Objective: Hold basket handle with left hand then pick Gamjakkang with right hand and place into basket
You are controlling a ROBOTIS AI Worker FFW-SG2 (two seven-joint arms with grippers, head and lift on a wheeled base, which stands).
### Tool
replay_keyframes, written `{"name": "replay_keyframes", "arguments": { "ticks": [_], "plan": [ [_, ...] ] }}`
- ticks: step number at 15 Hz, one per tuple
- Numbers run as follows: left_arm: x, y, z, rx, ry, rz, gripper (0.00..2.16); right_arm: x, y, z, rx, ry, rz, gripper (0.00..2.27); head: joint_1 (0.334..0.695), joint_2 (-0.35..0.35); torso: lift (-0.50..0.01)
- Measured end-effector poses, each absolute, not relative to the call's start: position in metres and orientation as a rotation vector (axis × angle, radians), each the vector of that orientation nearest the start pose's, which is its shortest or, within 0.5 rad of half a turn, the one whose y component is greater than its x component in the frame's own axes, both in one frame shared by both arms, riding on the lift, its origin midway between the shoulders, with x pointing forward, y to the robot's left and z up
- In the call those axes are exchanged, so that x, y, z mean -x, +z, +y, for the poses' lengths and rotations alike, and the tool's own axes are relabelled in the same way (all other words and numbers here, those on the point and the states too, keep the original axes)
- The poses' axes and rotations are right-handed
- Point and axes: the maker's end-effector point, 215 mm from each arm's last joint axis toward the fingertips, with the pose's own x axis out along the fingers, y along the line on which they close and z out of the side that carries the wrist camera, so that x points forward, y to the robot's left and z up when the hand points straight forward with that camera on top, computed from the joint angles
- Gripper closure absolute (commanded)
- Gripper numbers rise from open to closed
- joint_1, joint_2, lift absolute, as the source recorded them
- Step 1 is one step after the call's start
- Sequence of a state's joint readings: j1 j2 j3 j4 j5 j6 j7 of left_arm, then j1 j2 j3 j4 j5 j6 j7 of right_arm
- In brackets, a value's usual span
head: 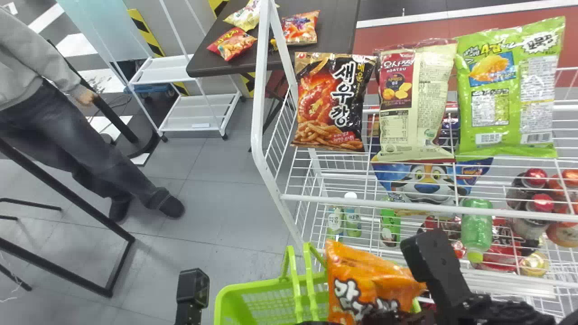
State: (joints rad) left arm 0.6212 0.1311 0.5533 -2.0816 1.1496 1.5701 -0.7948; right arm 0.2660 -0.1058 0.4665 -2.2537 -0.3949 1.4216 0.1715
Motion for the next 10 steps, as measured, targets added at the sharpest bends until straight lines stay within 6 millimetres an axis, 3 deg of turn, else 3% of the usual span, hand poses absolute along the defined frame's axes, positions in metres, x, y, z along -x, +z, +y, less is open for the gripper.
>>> {"name": "replay_keyframes", "arguments": {
  "ticks": [3,6,9,10],
  "plan": [
    [-0.192,-0.367,0.150,1.344,-0.887,0.923,2.15,-0.253,-0.438,0.071,-0.200,0.919,0.988,0.06,0.695,0.350,-0.018],
    [-0.192,-0.367,0.150,1.343,-0.886,0.924,2.15,-0.285,-0.412,0.046,-0.252,0.877,0.879,0.05,0.695,0.350,-0.018],
    [-0.192,-0.367,0.148,1.342,-0.891,0.926,2.15,-0.279,-0.418,0.038,-0.285,0.878,0.895,0.06,0.695,0.350,-0.018],
    [-0.192,-0.367,0.147,1.342,-0.894,0.926,2.15,-0.288,-0.413,0.038,-0.294,0.861,0.838,0.06,0.695,0.350,-0.018]
  ]
}}
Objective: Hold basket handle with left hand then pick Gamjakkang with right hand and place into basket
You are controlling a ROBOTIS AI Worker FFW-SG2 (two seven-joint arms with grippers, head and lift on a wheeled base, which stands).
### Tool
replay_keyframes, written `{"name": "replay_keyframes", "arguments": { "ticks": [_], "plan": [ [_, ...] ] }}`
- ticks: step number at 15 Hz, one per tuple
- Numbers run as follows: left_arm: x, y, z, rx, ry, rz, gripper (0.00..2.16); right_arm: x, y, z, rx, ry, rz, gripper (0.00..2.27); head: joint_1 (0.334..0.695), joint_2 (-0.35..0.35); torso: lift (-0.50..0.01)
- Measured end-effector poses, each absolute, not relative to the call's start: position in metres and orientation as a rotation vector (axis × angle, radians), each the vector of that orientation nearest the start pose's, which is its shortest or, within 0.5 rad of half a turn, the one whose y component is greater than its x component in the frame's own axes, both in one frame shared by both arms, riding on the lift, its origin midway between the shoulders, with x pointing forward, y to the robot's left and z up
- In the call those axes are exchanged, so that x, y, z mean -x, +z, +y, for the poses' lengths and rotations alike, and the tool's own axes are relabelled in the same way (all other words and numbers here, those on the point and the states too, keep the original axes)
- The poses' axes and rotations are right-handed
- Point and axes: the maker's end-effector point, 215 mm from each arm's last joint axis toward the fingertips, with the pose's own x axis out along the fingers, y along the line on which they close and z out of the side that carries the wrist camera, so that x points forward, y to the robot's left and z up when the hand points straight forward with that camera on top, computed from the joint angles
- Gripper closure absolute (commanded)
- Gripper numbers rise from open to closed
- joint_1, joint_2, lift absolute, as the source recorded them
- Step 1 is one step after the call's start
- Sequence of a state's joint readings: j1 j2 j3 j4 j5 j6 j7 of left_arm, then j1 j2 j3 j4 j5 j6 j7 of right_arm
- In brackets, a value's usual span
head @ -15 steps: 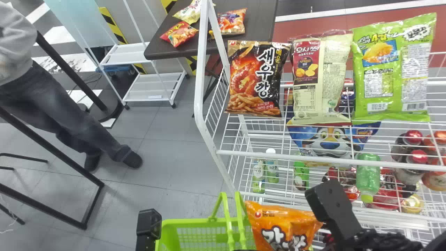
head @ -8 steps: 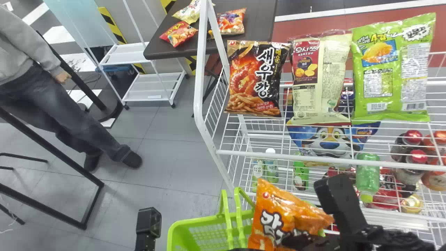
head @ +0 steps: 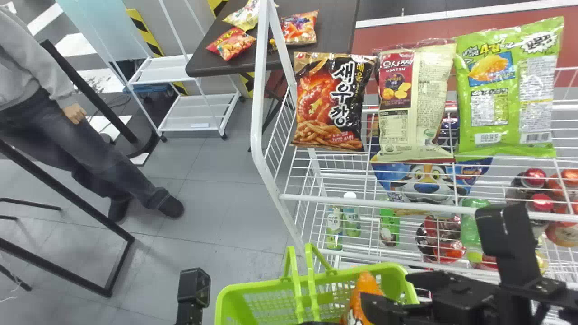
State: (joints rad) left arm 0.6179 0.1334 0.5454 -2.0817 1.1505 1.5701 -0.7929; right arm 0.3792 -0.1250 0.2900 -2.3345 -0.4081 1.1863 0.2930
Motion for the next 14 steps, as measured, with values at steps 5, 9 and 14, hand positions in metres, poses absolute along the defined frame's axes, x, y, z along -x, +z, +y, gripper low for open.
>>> {"name": "replay_keyframes", "arguments": {
  "ticks": [5,9,14],
  "plan": [
    [-0.192,-0.369,0.150,1.361,-0.886,0.923,2.15,-0.370,-0.346,-0.022,-0.129,0.620,0.374,0.07,0.695,0.300,-0.018],
    [-0.191,-0.370,0.150,1.375,-0.886,0.921,2.15,-0.395,-0.336,-0.067,-0.022,0.435,0.172,0.07,0.695,0.178,-0.018],
    [-0.191,-0.371,0.151,1.399,-0.883,0.916,2.15,-0.376,-0.349,-0.104,-0.048,0.347,-0.031,0.08,0.695,0.103,-0.018]
  ]
}}
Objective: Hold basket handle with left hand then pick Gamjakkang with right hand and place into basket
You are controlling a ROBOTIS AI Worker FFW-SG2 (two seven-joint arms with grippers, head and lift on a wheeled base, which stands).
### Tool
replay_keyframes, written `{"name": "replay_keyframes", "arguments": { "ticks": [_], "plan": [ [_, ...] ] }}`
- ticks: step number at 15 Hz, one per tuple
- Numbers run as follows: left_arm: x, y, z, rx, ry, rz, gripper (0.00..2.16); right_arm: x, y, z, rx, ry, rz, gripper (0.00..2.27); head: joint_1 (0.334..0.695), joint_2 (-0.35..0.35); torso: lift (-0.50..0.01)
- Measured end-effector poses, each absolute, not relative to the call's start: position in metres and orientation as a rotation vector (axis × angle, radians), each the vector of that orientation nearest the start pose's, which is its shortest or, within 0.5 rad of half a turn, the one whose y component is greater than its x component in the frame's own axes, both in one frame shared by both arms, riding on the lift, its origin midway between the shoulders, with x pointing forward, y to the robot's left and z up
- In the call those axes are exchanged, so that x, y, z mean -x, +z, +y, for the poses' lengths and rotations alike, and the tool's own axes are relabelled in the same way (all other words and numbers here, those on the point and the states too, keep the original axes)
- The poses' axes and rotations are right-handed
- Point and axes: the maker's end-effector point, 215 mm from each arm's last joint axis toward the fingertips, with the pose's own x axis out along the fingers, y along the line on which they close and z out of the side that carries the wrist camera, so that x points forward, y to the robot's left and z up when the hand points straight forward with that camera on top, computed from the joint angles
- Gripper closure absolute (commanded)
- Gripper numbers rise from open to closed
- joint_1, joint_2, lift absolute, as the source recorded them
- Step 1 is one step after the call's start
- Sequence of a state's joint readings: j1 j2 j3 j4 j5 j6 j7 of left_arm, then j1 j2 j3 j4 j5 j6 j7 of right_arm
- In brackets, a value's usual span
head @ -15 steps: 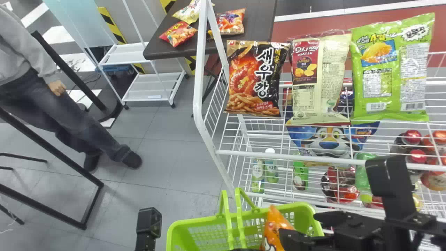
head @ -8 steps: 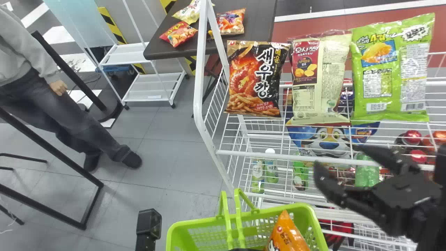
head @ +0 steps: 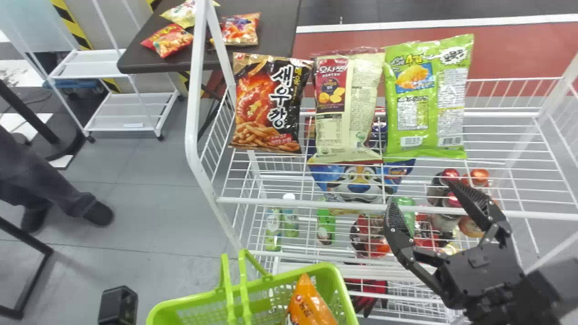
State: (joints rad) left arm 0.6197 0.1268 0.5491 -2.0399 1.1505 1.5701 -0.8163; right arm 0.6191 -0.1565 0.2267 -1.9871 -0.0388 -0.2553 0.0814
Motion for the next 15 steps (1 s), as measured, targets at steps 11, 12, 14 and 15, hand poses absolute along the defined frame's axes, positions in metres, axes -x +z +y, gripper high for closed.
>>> {"name": "replay_keyframes", "arguments": {
  "ticks": [11,12,14,15],
  "plan": [
    [-0.188,-0.372,0.147,1.410,-0.880,0.920,2.15,-0.350,-0.386,-0.151,-0.072,0.250,0.000,0.07,0.695,-0.010,-0.018],
    [-0.188,-0.373,0.147,1.408,-0.879,0.920,2.15,-0.351,-0.387,-0.152,-0.073,0.248,0.003,0.07,0.695,-0.011,-0.018],
    [-0.188,-0.373,0.147,1.406,-0.876,0.922,2.15,-0.351,-0.389,-0.154,-0.070,0.243,0.011,0.08,0.695,-0.017,-0.018],
    [-0.188,-0.374,0.146,1.406,-0.876,0.923,2.15,-0.351,-0.391,-0.155,-0.069,0.242,0.017,0.08,0.695,-0.018,-0.018]
  ]
}}
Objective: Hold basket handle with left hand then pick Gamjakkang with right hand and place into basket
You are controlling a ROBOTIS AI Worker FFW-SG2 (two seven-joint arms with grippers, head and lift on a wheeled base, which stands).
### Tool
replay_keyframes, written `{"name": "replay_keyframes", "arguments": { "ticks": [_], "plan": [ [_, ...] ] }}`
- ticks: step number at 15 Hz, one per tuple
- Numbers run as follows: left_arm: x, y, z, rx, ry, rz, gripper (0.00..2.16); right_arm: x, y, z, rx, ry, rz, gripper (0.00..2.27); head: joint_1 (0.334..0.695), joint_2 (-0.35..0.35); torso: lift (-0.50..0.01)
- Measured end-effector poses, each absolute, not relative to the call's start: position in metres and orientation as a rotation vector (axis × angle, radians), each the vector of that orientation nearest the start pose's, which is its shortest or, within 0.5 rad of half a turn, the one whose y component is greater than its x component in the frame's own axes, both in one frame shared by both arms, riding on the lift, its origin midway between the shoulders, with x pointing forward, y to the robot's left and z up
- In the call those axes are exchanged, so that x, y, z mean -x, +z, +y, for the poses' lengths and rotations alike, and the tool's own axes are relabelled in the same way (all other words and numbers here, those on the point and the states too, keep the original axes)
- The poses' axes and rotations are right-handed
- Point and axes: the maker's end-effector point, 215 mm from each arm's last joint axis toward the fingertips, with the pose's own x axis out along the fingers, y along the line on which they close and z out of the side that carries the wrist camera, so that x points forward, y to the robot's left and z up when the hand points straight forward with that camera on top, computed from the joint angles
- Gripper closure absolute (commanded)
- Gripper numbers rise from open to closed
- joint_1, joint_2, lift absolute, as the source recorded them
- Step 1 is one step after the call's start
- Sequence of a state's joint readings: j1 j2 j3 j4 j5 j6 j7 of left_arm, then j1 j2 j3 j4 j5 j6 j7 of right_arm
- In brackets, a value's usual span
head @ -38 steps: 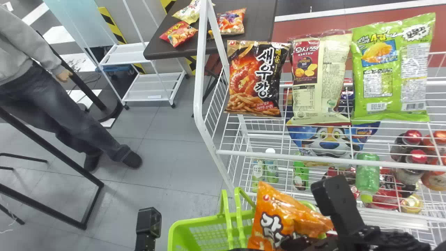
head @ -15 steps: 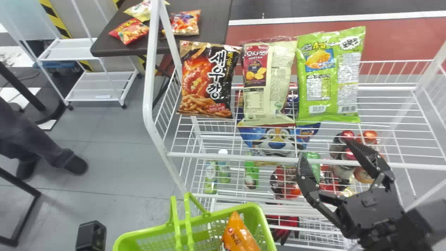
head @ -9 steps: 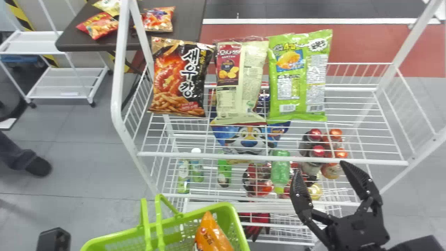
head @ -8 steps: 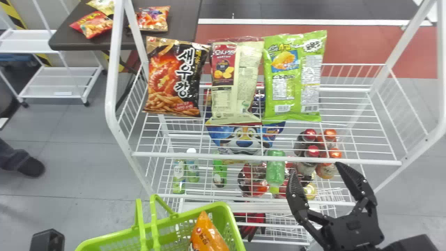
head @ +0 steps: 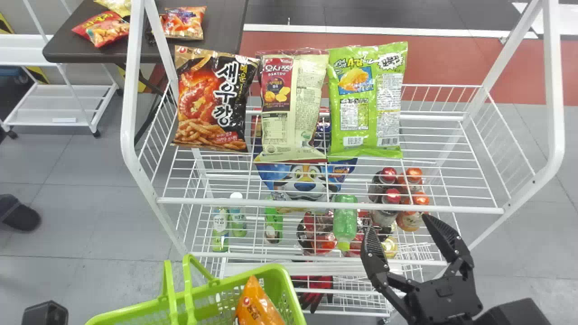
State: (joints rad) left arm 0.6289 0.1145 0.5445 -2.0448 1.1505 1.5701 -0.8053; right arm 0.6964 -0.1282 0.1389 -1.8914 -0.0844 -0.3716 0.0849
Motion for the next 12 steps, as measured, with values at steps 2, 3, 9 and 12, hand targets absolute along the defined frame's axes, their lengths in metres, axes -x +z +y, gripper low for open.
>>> {"name": "replay_keyframes", "arguments": {
  "ticks": [2,3,9,12],
  "plan": [
    [-0.1876,-0.3738,0.1460,1.407,-0.875,0.923,2.15,-0.3513,-0.3935,-0.1549,-0.069,0.241,0.025,0.08,0.695,-0.020,-0.018],
    [-0.1876,-0.3735,0.1457,1.406,-0.875,0.922,2.15,-0.3513,-0.3937,-0.1549,-0.069,0.241,0.026,0.08,0.695,-0.021,-0.018],
    [-0.1877,-0.3738,0.1453,1.406,-0.874,0.923,2.15,-0.3517,-0.3936,-0.1549,-0.071,0.240,0.025,0.08,0.695,-0.022,-0.018],
    [-0.1875,-0.3732,0.1452,1.406,-0.876,0.922,2.15,-0.3515,-0.3938,-0.1549,-0.071,0.240,0.026,0.08,0.695,-0.022,-0.018]
  ]
}}
